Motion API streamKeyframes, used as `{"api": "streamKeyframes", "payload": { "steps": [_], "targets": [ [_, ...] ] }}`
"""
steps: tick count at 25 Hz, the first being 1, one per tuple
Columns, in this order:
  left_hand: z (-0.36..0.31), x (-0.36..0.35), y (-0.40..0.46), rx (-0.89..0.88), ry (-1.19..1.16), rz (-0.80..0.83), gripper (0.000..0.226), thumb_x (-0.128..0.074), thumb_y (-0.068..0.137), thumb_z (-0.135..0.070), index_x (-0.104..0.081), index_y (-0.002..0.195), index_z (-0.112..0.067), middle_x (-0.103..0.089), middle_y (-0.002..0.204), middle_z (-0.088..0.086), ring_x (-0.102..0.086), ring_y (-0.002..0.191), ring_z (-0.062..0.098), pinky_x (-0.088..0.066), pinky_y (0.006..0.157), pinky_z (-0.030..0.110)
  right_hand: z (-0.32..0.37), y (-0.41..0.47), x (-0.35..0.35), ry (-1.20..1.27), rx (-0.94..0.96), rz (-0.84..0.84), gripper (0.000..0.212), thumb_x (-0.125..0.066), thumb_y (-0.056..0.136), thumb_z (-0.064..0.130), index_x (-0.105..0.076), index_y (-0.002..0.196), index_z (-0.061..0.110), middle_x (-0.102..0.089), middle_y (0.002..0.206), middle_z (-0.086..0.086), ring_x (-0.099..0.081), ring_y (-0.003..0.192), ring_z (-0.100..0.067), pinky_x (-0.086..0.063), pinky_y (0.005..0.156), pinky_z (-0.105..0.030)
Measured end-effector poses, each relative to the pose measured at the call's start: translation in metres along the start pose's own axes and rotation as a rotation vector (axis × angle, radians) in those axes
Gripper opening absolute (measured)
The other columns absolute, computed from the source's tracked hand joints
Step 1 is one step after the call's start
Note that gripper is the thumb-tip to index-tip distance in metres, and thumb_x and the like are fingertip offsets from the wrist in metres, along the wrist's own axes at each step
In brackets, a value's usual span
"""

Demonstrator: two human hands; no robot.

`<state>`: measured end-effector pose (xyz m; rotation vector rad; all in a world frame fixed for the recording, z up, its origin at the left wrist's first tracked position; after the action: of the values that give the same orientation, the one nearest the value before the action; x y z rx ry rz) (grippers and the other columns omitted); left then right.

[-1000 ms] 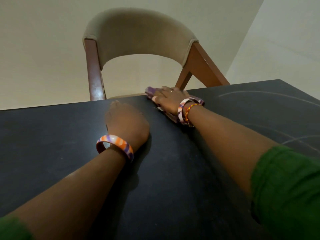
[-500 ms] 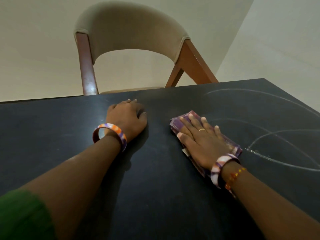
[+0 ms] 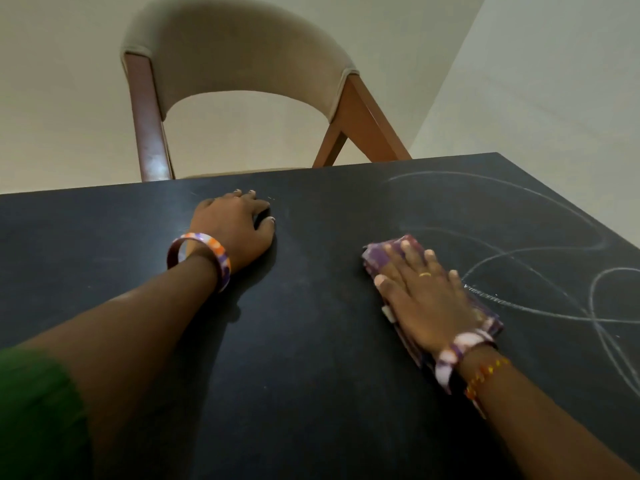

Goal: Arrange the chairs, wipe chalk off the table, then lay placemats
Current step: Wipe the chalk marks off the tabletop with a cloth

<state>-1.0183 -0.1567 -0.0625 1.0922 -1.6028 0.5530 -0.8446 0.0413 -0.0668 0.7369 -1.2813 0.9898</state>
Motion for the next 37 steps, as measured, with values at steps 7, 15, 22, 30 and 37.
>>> {"api": "streamKeyframes", "payload": {
  "steps": [7,15,22,30,37],
  "targets": [
    [-0.003,0.0,0.001,-0.006,0.097,0.026,0.042,-0.04,0.095,-0.037,-0.05,0.132,-0.02,-0.042,0.144,0.005,-0.039,0.132,0.026,-0.03,0.106,0.043,0.061,0.026,-0.007,-0.015,0.192,0.061,0.055,-0.017,0.099,0.049,0.002,0.149,0.036,0.011,0.158,0.008,0.012,0.145,-0.022,0.007,0.116,-0.045],
    [-0.005,-0.001,-0.001,-0.021,0.103,0.002,0.039,-0.037,0.097,-0.033,-0.053,0.128,-0.017,-0.043,0.143,0.008,-0.039,0.132,0.026,-0.031,0.106,0.042,0.041,0.034,-0.006,0.029,0.099,0.015,0.055,-0.014,0.097,0.053,0.0,0.148,0.039,0.009,0.158,0.01,0.01,0.145,-0.021,0.008,0.115,-0.044],
    [-0.009,0.001,-0.001,-0.02,0.164,0.017,0.039,-0.034,0.098,-0.029,-0.054,0.127,-0.013,-0.049,0.137,0.011,-0.045,0.125,0.029,-0.035,0.1,0.043,0.058,-0.056,-0.012,0.002,0.295,-0.006,0.056,-0.007,0.093,0.059,0.004,0.145,0.044,0.014,0.154,0.018,0.015,0.143,-0.011,0.014,0.112,-0.034],
    [-0.051,0.007,-0.039,-0.085,0.165,0.14,0.043,-0.034,0.098,-0.027,-0.04,0.136,-0.009,-0.027,0.151,0.012,-0.034,0.134,0.031,-0.029,0.108,0.041,0.027,0.019,0.003,0.041,-0.002,0.027,0.054,-0.019,0.1,0.045,-0.003,0.15,0.032,0.005,0.159,0.004,0.008,0.146,-0.025,0.006,0.117,-0.046],
    [-0.089,-0.018,-0.097,-0.039,0.066,0.184,0.055,-0.027,0.098,-0.037,-0.019,0.147,-0.013,-0.014,0.156,0.004,-0.01,0.144,0.018,-0.008,0.116,0.037,-0.002,-0.128,-0.007,0.008,0.082,-0.055,0.057,-0.006,0.088,0.056,0.01,0.142,0.043,0.015,0.153,0.019,0.014,0.143,-0.011,0.011,0.113,-0.033]
  ]
}}
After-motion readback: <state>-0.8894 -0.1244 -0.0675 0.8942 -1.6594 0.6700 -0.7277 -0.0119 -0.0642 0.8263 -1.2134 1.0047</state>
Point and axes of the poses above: each hand's wrist, its own y-axis towards the middle knuckle, its own x-axis out of the back of the hand, z = x × y, the point moved 4 cm from there along y, towards the middle knuckle
